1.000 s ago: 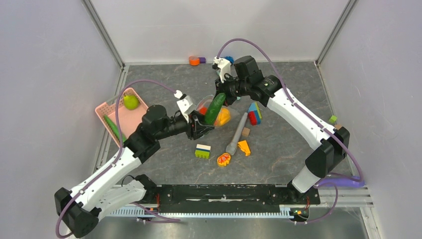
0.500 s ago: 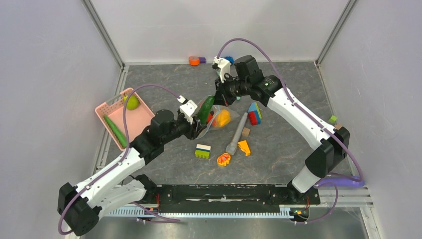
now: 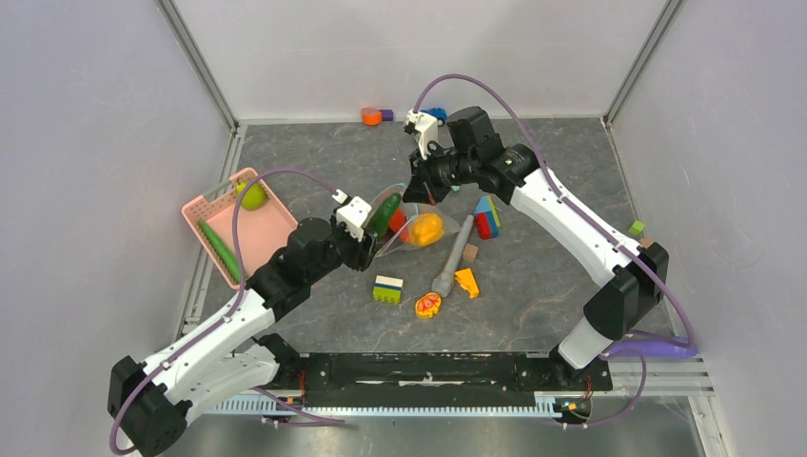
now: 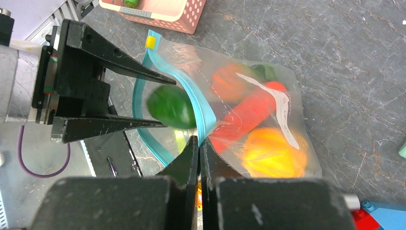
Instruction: Place the food in the zip-top bag and seal the zipper
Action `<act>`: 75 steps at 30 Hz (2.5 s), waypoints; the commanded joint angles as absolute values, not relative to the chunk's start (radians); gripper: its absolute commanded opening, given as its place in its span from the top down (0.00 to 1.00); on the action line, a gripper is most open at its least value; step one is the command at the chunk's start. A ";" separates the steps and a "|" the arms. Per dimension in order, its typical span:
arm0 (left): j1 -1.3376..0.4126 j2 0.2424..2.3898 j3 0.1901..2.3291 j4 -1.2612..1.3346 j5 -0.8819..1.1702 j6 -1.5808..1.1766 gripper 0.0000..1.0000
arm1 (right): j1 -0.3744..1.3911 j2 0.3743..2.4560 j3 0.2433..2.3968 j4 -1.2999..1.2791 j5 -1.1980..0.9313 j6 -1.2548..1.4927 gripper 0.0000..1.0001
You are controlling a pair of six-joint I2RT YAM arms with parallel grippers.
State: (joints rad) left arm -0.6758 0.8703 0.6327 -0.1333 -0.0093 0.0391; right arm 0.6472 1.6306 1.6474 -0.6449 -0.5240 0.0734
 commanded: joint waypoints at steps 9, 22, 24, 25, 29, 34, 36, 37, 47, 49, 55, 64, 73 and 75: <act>-0.674 0.854 0.679 -0.150 0.049 0.010 0.00 | 0.650 1.582 1.662 -0.606 -0.558 0.067 1.00; -0.672 0.816 0.847 -0.322 -0.412 -0.335 0.00 | 0.651 1.583 1.664 -0.607 -0.525 0.061 1.00; -0.666 0.856 0.882 -0.393 -0.548 -0.399 0.00 | 0.650 1.582 1.664 -0.607 -0.523 0.063 1.00; -0.657 0.875 0.897 -0.417 -0.599 -0.427 0.00 | 0.651 1.584 1.664 -0.607 -0.523 0.061 1.00; -0.570 0.896 0.914 -0.463 -0.659 -0.513 0.00 | 0.650 1.585 1.665 -0.609 -0.501 0.058 1.00; -0.278 0.903 0.875 -0.408 -0.526 -0.528 0.00 | 0.651 1.583 1.665 -0.609 -0.492 0.051 1.00; -0.169 0.944 0.870 -0.362 -0.508 -0.535 0.00 | 0.650 1.586 1.667 -0.608 -0.492 0.051 1.00; -0.106 0.974 0.884 -0.350 -0.474 -0.531 0.00 | 0.650 1.588 1.668 -0.609 -0.492 0.052 1.00; 0.087 1.400 1.027 -0.128 -0.519 -0.454 0.00 | 0.651 1.615 1.688 -0.614 -0.486 0.039 1.00; 0.094 1.443 1.024 -0.050 -0.558 -0.434 0.00 | 0.650 1.627 1.693 -0.617 -0.471 0.038 1.00; 0.178 1.513 0.997 0.131 -0.488 -0.435 0.03 | 0.651 1.675 1.734 -0.648 -0.456 0.028 1.00; 0.293 1.626 0.981 0.261 -0.231 -0.507 0.20 | 0.650 1.710 1.754 -0.658 -0.454 0.032 1.00; 0.293 1.725 1.013 0.244 -0.267 -0.478 0.29 | 0.650 1.723 1.766 -0.667 -0.459 0.018 1.00; 0.293 1.747 1.022 0.234 -0.278 -0.475 0.32 | 0.650 1.723 1.769 -0.669 -0.459 0.015 1.00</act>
